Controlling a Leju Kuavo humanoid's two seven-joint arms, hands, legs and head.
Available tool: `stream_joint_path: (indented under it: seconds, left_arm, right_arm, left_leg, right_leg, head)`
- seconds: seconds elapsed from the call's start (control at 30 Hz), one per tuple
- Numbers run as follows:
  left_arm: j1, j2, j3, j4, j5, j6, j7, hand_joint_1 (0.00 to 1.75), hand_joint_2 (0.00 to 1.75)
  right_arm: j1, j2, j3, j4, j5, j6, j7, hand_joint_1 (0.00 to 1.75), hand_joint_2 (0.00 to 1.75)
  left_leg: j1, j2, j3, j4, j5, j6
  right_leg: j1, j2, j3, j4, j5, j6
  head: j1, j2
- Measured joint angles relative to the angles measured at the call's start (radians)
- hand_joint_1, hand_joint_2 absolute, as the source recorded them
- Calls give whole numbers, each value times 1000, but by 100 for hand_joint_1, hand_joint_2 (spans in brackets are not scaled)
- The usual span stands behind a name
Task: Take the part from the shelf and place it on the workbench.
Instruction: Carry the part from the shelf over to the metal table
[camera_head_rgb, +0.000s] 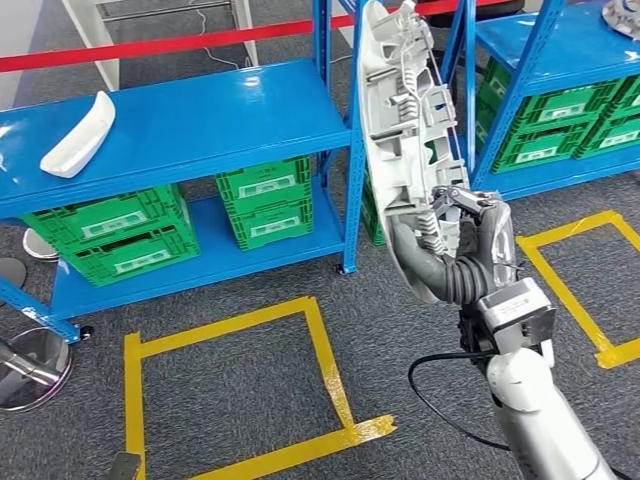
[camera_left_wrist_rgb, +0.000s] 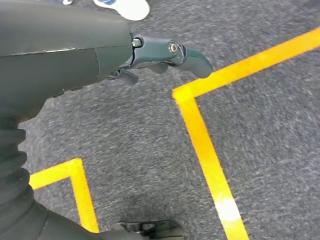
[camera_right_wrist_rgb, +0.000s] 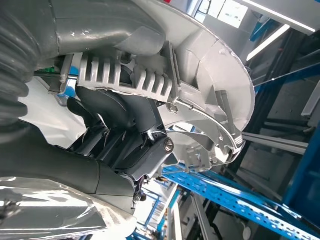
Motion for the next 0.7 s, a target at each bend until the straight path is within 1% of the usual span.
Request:
stream_joint_path:
  seconds: [0.03,0.07,0.1,0.13,0.17,0.2,0.23,0.27,0.3,0.33,0.37,0.4,0.43,0.47,0.5,0.53,0.57,0.6,0.67,0.7]
  left_arm:
    - [0,1,0,0,0,0,0,0,175]
    - [-1,1,0,0,0,0,0,0,175]
    - [-1,2,0,0,0,0,0,0,175]
    - [-2,2,0,0,0,0,0,0,175]
    - [-2,1,0,0,0,0,0,0,175]
    - [-3,0,0,0,0,0,0,0,175]
    - [-3,-1,0,0,0,0,0,0,175]
    - [-3,-1,0,0,0,0,0,0,175]
    - [-3,-1,0,0,0,1,0,0,175]
    - [-2,-1,0,0,0,0,0,0,175]
    - [-2,-1,0,0,0,0,0,0,175]
    - [-1,-1,0,0,0,0,0,0,175]
    - [-2,-1,0,0,0,0,0,0,175]
    - [-2,-2,0,0,0,0,0,0,175]
    - [-2,-3,0,0,0,0,-1,0,175]
    - [-3,-4,0,0,0,0,-1,0,175]
    - [-3,-3,0,0,0,0,-1,0,175]
    - [-3,-2,0,0,0,0,0,0,175]
    - [-4,-2,0,0,0,0,0,0,175]
    - [-5,-3,0,0,0,0,0,0,175]
  right_arm:
    - [0,0,0,-3,-1,1,0,175,175]
    - [-1,0,0,-6,-2,1,-1,175,175]
    - [0,0,0,-8,-2,1,-1,175,175]
    - [1,0,0,-10,-3,2,-1,175,175]
    - [2,-1,-1,-12,-4,2,-1,175,175]
    - [2,-1,-1,-14,-4,2,-1,175,175]
    - [2,-2,-2,-15,-5,2,-1,175,175]
    - [2,-3,-2,-17,-6,2,-1,175,175]
    - [1,-3,-1,-17,-7,2,-1,175,175]
    - [3,-3,0,-17,-7,2,-1,175,175]
    - [5,-3,0,-17,-7,2,-1,175,175]
    - [7,-3,0,-17,-7,2,-1,175,175]
    - [8,-3,0,-18,-8,2,-1,175,175]
    - [8,-3,0,-19,-8,2,-2,175,175]
    - [7,-3,0,-22,-8,2,-3,175,175]
    - [5,-4,0,-26,-8,3,-4,175,175]
    - [3,-4,1,-31,-9,4,-5,175,175]
    - [2,-4,1,-35,-9,5,-6,175,175]
    - [2,-5,3,-41,-8,7,-5,175,175]
    - [2,-6,3,-44,-8,7,-5,175,175]
  left_leg:
    - [0,-11,24,-52,16,4]
    - [0,-20,36,-82,20,8]
    - [-1,-22,39,-90,16,10]
    - [-1,-17,39,-96,16,14]
    - [1,-11,38,-99,19,18]
    - [3,-5,39,-103,23,24]
    - [5,2,39,-107,26,30]
    - [5,9,38,-109,28,34]
    - [5,15,37,-109,28,36]
    - [5,22,37,-108,28,37]
    - [5,29,36,-108,28,37]
    - [4,35,36,-108,28,37]
    - [5,42,36,-107,27,36]
    - [5,47,37,-105,26,34]
    - [3,53,37,-103,24,30]
    - [1,57,36,-99,22,26]
    - [-2,62,34,-96,20,22]
    - [-5,67,33,-94,20,17]
    - [-4,75,32,-93,19,8]
    - [-3,69,30,-85,11,3]
  right_leg:
    - [1,7,-2,1,1,3]
    - [1,14,-7,2,3,8]
    - [0,19,-11,2,6,15]
    - [-1,24,-15,1,9,21]
    - [-2,24,-20,3,7,26]
    - [-1,15,-28,15,-4,31]
    - [-1,3,-45,48,-26,35]
    - [-3,-13,-71,102,-56,38]
    - [-4,-25,-101,170,-89,42]
    - [-4,-31,-130,236,-115,46]
    - [-5,-34,-149,278,-126,48]
    - [-5,-36,-152,287,-120,50]
    - [-5,-39,-133,254,-97,50]
    - [-5,-45,-99,189,-62,49]
    - [-3,-59,-61,118,-37,48]
    - [-1,-70,-28,57,-19,45]
    - [1,-77,-9,21,-12,40]
    - [4,-79,-2,8,-15,35]
    - [4,-66,-4,8,-10,21]
    - [3,-61,-6,7,-8,15]
  head:
    - [0,0]
    - [1,0]
    - [1,0]
    - [1,0]
    - [1,0]
    - [3,0]
    - [6,0]
    - [8,0]
    - [10,0]
    - [11,0]
    - [10,0]
    - [11,0]
    - [11,0]
    - [11,0]
    - [11,0]
    - [11,0]
    - [10,0]
    - [9,0]
    - [7,0]
    - [6,0]
